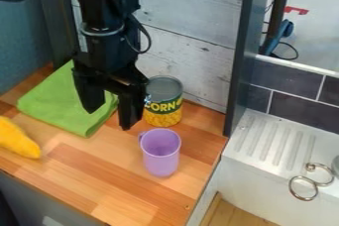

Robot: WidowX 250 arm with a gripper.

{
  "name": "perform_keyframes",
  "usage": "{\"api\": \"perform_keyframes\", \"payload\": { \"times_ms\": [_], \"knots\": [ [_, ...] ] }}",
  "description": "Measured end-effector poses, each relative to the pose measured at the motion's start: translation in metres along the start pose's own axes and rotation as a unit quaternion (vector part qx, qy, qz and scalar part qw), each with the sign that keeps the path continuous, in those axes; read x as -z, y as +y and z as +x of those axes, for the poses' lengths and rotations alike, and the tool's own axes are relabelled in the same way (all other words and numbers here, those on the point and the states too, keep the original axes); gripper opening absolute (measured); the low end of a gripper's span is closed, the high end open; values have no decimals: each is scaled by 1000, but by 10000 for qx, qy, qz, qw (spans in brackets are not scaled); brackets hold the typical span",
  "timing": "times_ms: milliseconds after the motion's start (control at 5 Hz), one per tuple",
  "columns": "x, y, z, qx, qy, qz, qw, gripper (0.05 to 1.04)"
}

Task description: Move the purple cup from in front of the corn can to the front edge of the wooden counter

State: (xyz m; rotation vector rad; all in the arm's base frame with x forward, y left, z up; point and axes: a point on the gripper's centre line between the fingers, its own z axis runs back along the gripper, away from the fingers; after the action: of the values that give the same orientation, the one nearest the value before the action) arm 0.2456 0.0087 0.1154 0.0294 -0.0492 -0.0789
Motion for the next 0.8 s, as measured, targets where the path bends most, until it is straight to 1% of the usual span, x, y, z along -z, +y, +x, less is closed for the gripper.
{"api": "perform_keyframes", "payload": {
  "times_ms": [200, 400, 600, 800],
  "knots": [
    [5, -1, -2, -28, 99, -10, 9999, 1002],
    [6, 0, 6, -582, -185, -4, 9981, 1002],
    [17, -5, 18, -1286, -387, -19, 9909, 1002],
    [33, -11, 25, -1798, -450, -216, 9824, 1002]
  ]
}}
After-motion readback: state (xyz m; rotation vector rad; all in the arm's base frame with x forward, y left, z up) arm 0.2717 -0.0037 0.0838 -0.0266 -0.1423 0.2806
